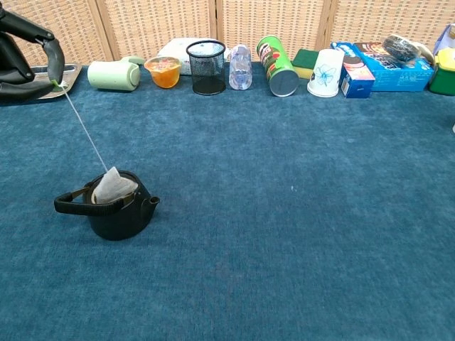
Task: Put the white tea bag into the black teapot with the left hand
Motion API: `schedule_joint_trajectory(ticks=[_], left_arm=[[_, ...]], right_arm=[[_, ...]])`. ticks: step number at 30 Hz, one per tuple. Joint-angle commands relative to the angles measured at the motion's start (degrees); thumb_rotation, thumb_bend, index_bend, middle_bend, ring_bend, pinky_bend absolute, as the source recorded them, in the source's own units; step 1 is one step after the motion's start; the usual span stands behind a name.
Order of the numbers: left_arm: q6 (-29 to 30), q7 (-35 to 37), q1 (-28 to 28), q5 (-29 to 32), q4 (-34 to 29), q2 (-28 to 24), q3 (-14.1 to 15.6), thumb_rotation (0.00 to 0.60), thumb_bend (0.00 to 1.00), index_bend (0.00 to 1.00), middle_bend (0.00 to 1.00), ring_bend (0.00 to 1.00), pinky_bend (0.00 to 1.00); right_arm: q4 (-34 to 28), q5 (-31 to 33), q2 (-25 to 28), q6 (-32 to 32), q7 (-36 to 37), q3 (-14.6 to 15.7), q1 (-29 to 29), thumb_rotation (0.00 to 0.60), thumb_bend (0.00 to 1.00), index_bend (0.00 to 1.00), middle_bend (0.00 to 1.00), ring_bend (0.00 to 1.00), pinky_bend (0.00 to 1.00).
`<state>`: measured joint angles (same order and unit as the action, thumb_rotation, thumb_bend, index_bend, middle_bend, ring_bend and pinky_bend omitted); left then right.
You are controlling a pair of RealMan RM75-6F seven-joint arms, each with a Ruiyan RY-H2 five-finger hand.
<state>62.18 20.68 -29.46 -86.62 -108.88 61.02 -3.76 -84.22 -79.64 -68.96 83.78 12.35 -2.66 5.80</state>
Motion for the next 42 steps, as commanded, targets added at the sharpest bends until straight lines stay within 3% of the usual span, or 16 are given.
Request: schedule_joint_trajectory(ticks=[1,26,42], left_arm=[[-0.1,0.1,0.2,0.3,0.4,0.1,0.3,0.600,0.50,0.71,1.00,1.00,0.97],[-3.7,-4.2,-0.5,2.0,2.2,2.0,2.3,0.600,0.50,0.71,1.00,1.00,0.97],[-0.9,-17.4,1.5,12.8,7.3,7.1,0.4,0.600,0.50,0.71,1.00,1.00,0.97]], right_arm=[[-0.1,-0.1,0.1,0.1,-0.1,0.0,0.0,0.600,0.18,0.25,0.26,0.20,0.13],[-0.1,-0.2,-0.1,0.6,0.1,0.2,0.6,0.600,0.18,0.25,0.26,0.20,0.14],[0.4,-0.4,-0.3,0.3,0.4,0.3,0.6,0.600,0.19,0.25,0.26,0.20,0.14]])
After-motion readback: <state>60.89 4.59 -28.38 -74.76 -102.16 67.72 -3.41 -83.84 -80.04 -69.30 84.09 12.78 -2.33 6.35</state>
